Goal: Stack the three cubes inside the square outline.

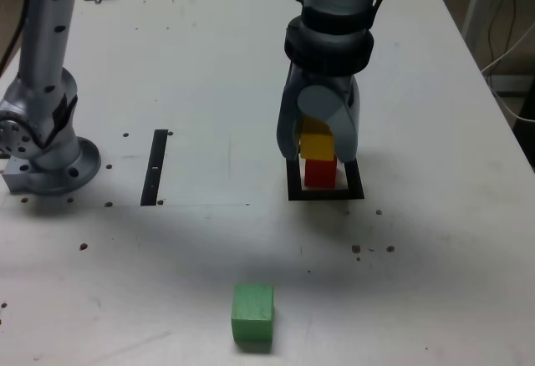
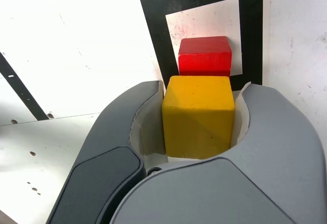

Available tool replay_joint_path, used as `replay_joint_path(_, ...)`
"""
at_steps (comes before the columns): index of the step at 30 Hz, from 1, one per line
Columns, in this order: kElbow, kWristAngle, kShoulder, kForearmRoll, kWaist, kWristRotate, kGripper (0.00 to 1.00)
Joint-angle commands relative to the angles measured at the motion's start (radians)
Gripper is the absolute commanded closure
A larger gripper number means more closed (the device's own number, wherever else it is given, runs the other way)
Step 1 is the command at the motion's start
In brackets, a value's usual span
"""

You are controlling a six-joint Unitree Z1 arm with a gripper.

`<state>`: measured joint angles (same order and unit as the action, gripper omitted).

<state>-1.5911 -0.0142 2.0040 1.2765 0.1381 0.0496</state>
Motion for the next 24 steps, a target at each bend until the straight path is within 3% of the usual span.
replay_joint_path(1, 0.01, 0.0, 0.007, -0.009, 0.0, -0.005, 0.81)
replay_joint_path(13, 0.026, -0.006, 0.022, -0.033, -0.004, -0.007, 0.68)
replay_joint_path(24, 0.04, -0.013, 0.022, -0.044, -0.009, -0.007, 0.18)
